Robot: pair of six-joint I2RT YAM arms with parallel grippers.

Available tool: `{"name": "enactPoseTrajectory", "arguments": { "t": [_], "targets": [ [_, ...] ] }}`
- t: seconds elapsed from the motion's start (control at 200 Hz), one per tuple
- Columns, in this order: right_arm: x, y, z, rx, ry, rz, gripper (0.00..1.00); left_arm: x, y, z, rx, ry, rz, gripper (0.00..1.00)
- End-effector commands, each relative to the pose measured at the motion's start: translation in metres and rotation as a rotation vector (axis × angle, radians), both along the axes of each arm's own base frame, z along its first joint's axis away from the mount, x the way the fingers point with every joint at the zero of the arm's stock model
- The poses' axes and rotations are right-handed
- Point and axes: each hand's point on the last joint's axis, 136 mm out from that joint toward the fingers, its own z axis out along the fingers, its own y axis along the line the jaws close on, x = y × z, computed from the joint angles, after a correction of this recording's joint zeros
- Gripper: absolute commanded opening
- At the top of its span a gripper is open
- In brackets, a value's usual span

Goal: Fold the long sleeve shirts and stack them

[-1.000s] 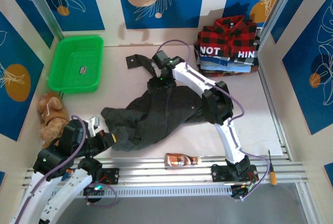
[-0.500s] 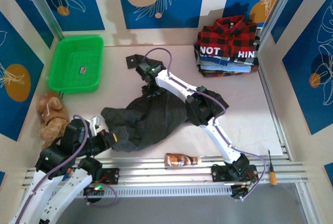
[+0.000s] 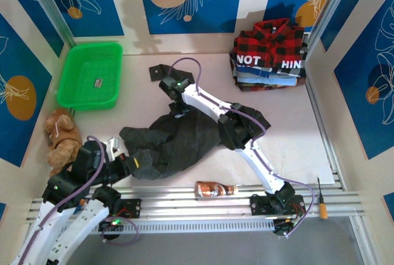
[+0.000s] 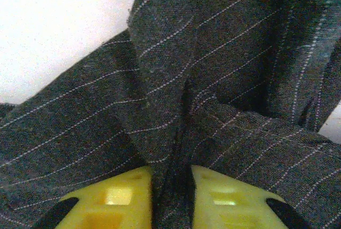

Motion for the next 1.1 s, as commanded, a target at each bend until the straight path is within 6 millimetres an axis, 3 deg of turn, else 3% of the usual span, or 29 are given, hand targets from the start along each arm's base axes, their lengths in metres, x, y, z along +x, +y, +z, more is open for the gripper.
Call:
{"name": "enactPoseTrajectory", "arguments": {
  "t": [0.0,0.13,0.325,0.51,0.655,0.895,1.025,1.095],
  "targets": [
    [-0.001,0.0,0.012,0.013,0.0,-0.016,0.0,0.003,-0.004,-0.001,-0.017,-0.007,-0.006,0.0],
    [0.001,-0.005,0.024,0.023,-0.008,-0.042,0.0,0.006,-0.005,0.0,-0.018,-0.014,-0.004,0.0],
    [0.02,-0.022,0.089,0.09,-0.129,-0.102,0.0,0.013,-0.006,0.009,-0.03,-0.047,0.012,0.0],
    [0.026,-0.039,0.121,0.152,-0.148,-0.153,0.0,0.024,-0.011,0.016,-0.056,-0.078,0.021,0.0],
    [0.027,-0.043,0.109,0.168,-0.112,-0.153,0.0,0.033,-0.018,0.02,-0.065,-0.092,0.011,0.0],
    [0.038,-0.035,0.066,0.158,-0.056,-0.133,0.02,0.053,-0.03,0.018,-0.059,-0.11,-0.014,0.0],
    [0.038,-0.028,0.057,0.174,-0.024,-0.144,0.11,0.057,-0.034,0.015,-0.057,-0.103,-0.025,0.0],
    [0.032,-0.024,0.061,0.19,-0.011,-0.151,0.23,0.054,-0.034,0.013,-0.055,-0.096,-0.034,0.0]
  ]
}}
